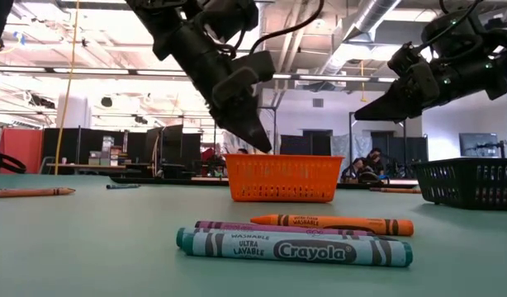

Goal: Sort crayons
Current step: Put the blue crayon into the blue bin

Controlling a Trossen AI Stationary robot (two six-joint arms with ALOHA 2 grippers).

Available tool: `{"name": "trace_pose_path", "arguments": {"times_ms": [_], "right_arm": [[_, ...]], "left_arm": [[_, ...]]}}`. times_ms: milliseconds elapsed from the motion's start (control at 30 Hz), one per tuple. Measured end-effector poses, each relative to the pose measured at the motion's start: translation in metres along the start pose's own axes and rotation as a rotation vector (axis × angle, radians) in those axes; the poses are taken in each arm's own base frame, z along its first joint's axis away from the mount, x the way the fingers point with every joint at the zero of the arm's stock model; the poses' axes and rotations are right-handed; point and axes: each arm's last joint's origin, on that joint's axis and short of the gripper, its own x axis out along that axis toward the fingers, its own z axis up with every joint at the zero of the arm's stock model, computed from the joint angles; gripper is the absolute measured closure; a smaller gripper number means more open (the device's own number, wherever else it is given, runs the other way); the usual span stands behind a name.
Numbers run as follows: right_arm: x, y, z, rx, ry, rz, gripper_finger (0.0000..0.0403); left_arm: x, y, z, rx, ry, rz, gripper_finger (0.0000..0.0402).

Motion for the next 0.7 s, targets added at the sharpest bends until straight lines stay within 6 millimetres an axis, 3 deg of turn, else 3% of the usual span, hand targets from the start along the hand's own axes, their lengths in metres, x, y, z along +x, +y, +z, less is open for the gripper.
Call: {"name": "trace_pose_path", "arguments": {"times_ms": [333,500,700], "right_arm": [[0.0,0.0,0.0,0.0,0.002,0.0,0.0332],[0.0,0.0,-0.001,0.001,0.009,0.0,0.0332],[0.0,0.0,-0.002,0.001,0.016,0.001,0.0332]], "left_arm": [[-0.005,0.004,-0.008,-0.033,0.102,0.033,0.0289],[-0.025,0.014,-0.01,-0.099,0.172,0.115,0.0287],[-0.063,0.028,0.005,-0.165,0.092,0.221,0.0287]]}}
